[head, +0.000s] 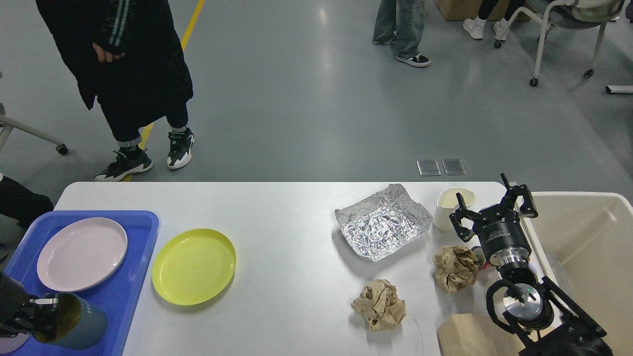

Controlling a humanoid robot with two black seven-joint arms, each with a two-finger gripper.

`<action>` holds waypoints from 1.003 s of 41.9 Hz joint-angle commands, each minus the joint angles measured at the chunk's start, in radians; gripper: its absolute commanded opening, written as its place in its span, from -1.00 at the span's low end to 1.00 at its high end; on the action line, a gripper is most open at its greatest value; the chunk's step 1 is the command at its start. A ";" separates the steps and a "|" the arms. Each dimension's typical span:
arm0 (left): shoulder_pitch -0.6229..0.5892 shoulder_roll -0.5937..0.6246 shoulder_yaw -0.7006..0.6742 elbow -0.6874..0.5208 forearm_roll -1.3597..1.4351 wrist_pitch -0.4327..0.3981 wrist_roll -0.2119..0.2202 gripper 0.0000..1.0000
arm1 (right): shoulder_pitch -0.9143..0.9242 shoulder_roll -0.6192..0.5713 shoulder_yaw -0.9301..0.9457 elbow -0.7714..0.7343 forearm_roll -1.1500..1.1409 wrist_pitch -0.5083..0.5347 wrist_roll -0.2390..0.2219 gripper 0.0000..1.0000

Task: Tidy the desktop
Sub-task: 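Lift the dark mug and set it on the blue tray's near corner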

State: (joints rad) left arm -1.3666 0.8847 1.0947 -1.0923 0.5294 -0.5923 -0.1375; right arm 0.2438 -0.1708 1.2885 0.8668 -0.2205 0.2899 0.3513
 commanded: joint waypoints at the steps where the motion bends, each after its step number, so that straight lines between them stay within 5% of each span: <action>1: 0.029 0.008 -0.003 0.025 0.003 0.000 -0.002 -0.99 | 0.000 -0.001 0.000 0.000 0.000 0.000 0.000 1.00; 15: 0.098 0.016 -0.045 0.046 -0.014 0.003 0.003 -0.94 | 0.000 0.001 0.000 0.000 0.000 0.000 0.000 1.00; 21: 0.106 0.014 -0.050 0.045 -0.019 0.022 0.001 -0.50 | 0.000 0.001 0.000 0.000 0.000 0.000 0.000 1.00; 31: 0.113 0.008 -0.033 0.032 -0.094 0.049 0.007 0.61 | 0.000 -0.001 0.000 0.000 0.000 0.000 0.000 1.00; 42: 0.061 0.056 0.010 -0.044 -0.094 0.031 0.013 0.86 | 0.000 0.001 0.000 0.000 0.000 0.000 0.000 1.00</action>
State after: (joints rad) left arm -1.2611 0.9015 1.0655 -1.0807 0.4357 -0.5540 -0.1306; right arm 0.2439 -0.1708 1.2885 0.8665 -0.2204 0.2899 0.3513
